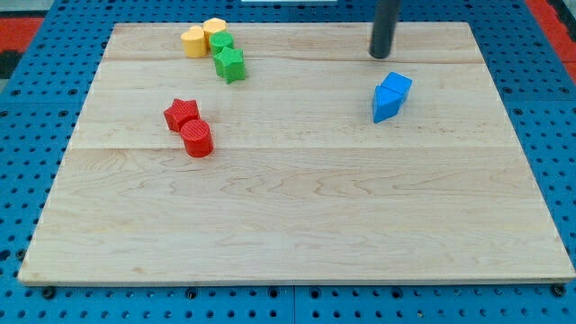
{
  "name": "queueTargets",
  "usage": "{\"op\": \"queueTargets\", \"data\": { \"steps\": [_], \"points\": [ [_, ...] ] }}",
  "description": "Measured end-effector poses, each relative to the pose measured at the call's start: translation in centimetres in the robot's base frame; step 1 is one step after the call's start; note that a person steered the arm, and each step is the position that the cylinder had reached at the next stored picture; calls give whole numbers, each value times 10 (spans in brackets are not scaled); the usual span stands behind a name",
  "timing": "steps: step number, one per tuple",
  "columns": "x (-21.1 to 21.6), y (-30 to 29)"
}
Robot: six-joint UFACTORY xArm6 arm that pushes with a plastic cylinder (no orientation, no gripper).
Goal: Slide the blue cube closer to the red circle
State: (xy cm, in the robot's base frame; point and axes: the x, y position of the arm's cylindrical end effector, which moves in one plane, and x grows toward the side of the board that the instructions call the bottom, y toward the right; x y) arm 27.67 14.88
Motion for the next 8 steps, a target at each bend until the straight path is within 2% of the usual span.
{"op": "queueTargets", "data": {
  "steps": [2,5,6,8],
  "points": [
    [53,38],
    [104,-43],
    [108,-76],
    [75,-71]
  ]
}}
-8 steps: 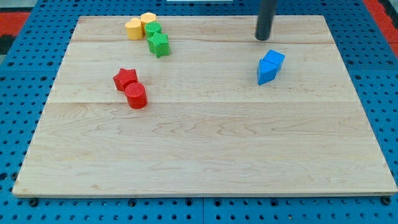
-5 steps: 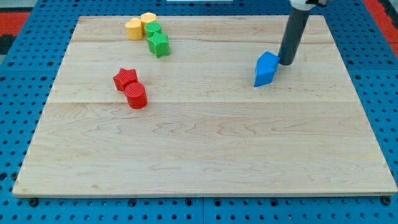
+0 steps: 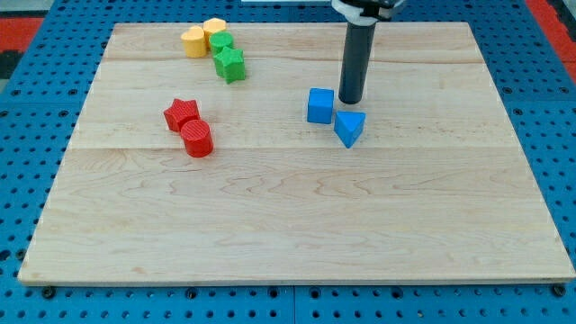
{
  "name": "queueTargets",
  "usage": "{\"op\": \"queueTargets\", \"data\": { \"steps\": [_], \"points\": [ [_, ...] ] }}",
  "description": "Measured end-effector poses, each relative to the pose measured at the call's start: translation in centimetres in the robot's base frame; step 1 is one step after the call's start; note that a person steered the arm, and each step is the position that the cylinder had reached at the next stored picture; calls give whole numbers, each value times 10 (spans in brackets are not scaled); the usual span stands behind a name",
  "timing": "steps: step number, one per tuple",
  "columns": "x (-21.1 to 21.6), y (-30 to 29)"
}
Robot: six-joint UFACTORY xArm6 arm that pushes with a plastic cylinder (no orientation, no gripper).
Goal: Slide the blue cube closer to the red circle
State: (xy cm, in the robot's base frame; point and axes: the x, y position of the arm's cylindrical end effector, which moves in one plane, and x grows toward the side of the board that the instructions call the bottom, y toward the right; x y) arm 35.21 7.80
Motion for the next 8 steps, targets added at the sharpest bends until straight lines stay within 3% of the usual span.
{"op": "queueTargets", "data": {
  "steps": [2,3,4,7,8],
  "points": [
    [20,-72],
    [22,-27],
    [28,-22],
    [45,-150],
    [11,-91]
  ]
}}
